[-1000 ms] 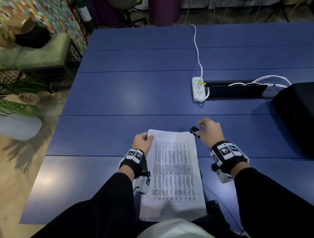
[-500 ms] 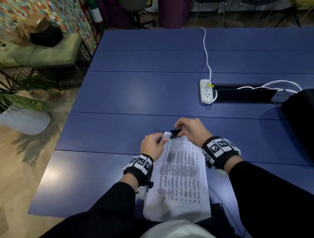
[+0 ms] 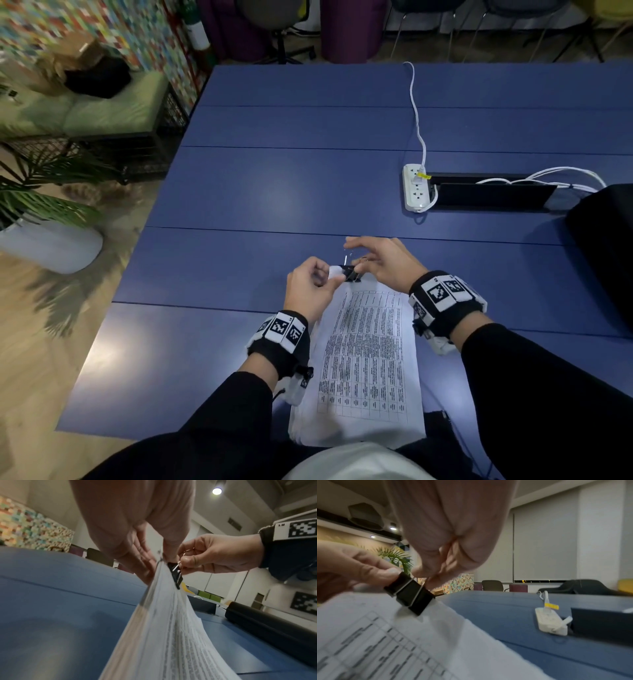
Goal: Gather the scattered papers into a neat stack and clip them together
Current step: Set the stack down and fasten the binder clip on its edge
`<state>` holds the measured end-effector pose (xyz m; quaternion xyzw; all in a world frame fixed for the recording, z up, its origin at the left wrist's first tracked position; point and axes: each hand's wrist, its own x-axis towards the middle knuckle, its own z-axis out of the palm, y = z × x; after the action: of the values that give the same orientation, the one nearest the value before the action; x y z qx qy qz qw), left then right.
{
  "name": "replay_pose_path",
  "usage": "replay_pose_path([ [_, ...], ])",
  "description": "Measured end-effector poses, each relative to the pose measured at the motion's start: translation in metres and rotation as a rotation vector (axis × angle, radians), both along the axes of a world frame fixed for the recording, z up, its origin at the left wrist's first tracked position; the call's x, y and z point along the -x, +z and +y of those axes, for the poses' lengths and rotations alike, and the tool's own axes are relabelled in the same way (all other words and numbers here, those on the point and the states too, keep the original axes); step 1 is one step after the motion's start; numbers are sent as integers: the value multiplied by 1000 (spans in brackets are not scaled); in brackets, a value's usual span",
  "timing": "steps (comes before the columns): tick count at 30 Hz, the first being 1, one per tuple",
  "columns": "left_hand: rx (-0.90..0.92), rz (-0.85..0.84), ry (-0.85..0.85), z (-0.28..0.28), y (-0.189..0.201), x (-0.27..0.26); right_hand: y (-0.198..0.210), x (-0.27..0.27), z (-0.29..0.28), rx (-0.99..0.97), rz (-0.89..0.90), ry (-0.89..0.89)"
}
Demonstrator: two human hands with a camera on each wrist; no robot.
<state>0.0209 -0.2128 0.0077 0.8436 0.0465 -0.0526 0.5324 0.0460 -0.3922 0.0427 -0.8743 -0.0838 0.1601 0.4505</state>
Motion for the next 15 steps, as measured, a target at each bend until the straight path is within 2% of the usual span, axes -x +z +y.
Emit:
replay_pose_path([
  [2, -69, 8, -58, -1, 2, -3, -1, 5, 2, -68, -38, -103],
  [5, -145, 1, -89, -2, 2, -11, -8, 15, 5, -13, -177, -189],
  [7, -181, -6, -66, -1, 1, -14, -16, 29, 10, 60, -382, -178],
  [9, -190, -1, -48, 0, -1, -16, -28, 51, 20, 112, -497, -136],
  [13, -171, 38, -34, 2, -3, -12, -50, 85, 32, 303, -358, 97],
  [15, -173, 41, -92, 4, -2, -8, -44, 83, 30, 308, -339, 39],
])
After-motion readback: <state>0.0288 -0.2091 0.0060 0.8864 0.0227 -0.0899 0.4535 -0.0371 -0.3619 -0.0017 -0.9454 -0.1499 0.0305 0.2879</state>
